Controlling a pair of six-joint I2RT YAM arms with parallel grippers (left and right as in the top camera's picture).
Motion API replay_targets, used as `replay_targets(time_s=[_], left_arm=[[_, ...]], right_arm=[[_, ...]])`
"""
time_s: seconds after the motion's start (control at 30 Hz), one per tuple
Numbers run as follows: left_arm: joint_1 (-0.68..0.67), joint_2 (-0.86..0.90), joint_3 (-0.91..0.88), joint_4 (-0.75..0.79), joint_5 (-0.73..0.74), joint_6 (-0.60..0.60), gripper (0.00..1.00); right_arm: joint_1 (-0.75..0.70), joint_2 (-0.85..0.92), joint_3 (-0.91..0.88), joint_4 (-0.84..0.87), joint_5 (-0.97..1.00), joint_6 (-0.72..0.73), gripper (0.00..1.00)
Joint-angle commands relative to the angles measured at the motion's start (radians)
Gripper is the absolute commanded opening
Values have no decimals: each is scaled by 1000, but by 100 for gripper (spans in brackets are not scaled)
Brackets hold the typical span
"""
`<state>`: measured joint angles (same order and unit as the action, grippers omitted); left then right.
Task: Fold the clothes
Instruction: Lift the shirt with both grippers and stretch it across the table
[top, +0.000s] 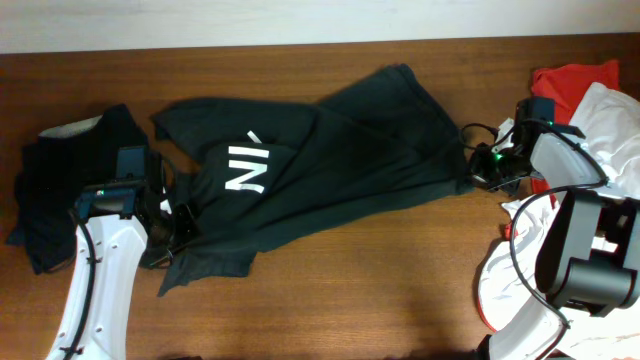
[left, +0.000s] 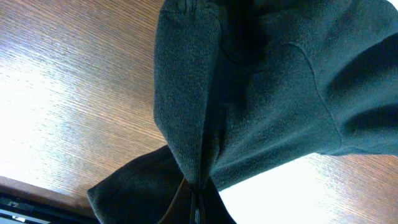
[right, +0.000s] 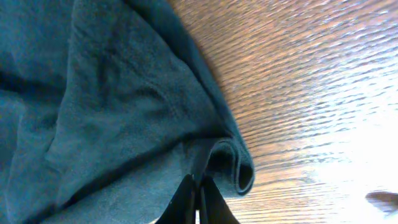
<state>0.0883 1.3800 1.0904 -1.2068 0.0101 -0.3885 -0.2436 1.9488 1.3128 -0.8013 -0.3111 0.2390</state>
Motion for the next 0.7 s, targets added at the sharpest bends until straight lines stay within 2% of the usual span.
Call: replay_targets(time_s=[0.0, 0.13, 0.23, 0.27, 0.37, 0.53, 0.67], left_arm=[[6, -17, 3, 16, -17, 9, 0], [6, -17, 35, 104, -14, 16, 0], [6, -17, 185, 104, 13, 78, 0], [6, -17, 299, 92, 48, 95, 0], [6, -18, 464, 47, 58, 96, 0], [6, -20, 915, -89, 80, 153, 0], [6, -85, 1081, -110, 60, 207, 0]], right_arm=[[5, -12, 27, -27, 9, 2, 4], [-21, -93, 150, -216, 10, -49, 4], [-21, -211, 283, -388, 36, -60, 4], [-21, -293, 343, -473, 37, -76, 4], [-41, -441, 436, -552, 63, -95, 4], [-79, -667, 645, -609, 66, -132, 4], [-79, -724, 814, -606, 149, -130, 4]])
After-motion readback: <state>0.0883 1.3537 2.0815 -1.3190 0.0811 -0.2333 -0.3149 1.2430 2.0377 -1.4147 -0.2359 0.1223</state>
